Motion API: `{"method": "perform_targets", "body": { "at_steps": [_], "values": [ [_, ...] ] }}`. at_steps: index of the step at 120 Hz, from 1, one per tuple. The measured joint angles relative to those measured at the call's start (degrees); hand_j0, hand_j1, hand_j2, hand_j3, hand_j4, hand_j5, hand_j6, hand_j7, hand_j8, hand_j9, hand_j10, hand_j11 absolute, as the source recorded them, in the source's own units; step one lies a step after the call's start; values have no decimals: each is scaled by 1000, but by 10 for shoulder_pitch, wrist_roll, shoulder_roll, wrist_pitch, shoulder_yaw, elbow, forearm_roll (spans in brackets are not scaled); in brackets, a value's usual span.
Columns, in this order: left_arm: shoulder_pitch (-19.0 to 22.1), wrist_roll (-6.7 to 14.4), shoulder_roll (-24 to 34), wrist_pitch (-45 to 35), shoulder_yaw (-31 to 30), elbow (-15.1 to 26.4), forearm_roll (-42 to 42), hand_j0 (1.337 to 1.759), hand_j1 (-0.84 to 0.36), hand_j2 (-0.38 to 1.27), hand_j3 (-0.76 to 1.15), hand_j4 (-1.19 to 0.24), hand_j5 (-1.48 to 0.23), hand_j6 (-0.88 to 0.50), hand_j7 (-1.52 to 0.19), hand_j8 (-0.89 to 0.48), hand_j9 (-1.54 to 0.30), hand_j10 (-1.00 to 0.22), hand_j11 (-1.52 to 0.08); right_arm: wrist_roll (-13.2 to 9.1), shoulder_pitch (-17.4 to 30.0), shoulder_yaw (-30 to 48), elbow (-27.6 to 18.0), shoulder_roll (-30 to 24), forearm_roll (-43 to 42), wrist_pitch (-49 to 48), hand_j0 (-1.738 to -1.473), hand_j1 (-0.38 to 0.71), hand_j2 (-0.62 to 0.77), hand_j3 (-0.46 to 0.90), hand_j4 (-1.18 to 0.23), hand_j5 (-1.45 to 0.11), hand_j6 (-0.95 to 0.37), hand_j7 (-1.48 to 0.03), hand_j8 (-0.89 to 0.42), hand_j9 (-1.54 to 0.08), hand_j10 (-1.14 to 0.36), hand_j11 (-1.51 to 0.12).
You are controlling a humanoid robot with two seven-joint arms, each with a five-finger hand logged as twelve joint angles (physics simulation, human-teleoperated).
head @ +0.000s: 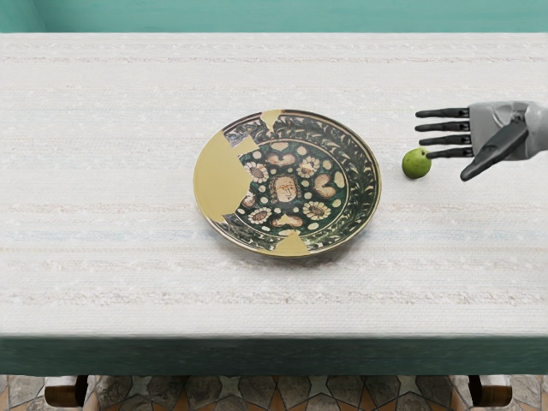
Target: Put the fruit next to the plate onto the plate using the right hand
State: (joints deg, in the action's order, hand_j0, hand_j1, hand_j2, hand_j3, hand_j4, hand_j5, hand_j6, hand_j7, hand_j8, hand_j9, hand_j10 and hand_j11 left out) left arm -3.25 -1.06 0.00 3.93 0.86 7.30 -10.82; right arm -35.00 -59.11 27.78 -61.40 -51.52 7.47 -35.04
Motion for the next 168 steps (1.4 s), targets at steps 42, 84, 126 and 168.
{"method": "perform_targets", "body": {
  "at_steps": [42,84,126,168],
  "values": [
    [-1,0,0,0,-1,0,0,1658,332,3,0,-15,-19,-15,-19,-15,-19,-15,-19,0,-32,6,6,2,-37,0,-1658,-349,0,0,0,0,1,0,1,0,1,0],
    [0,0,0,0,0,-1,0,1658,332,3,0,-15,-19,-15,-19,-15,-19,-15,-19,0,-185,-177,-81,11,-216,0,-1658,-349,-1,0,-2,-1,-2,-1,-2,-1,-1,-1],
    [4,0,0,0,1,-2,0,1658,332,3,0,-15,-19,-15,-19,-15,-19,-15,-19,0,-282,-266,-184,10,-346,58,-1658,-302,-8,0,-43,-52,-44,-51,-43,-52,-42,-51],
    [2,0,0,0,1,-2,0,1658,332,3,0,-15,-19,-15,-19,-15,-19,-15,-19,0,-243,-271,-200,77,-469,198,-1658,-340,-1,0,-13,-12,-14,-11,-13,-11,-12,-11]
  ]
}}
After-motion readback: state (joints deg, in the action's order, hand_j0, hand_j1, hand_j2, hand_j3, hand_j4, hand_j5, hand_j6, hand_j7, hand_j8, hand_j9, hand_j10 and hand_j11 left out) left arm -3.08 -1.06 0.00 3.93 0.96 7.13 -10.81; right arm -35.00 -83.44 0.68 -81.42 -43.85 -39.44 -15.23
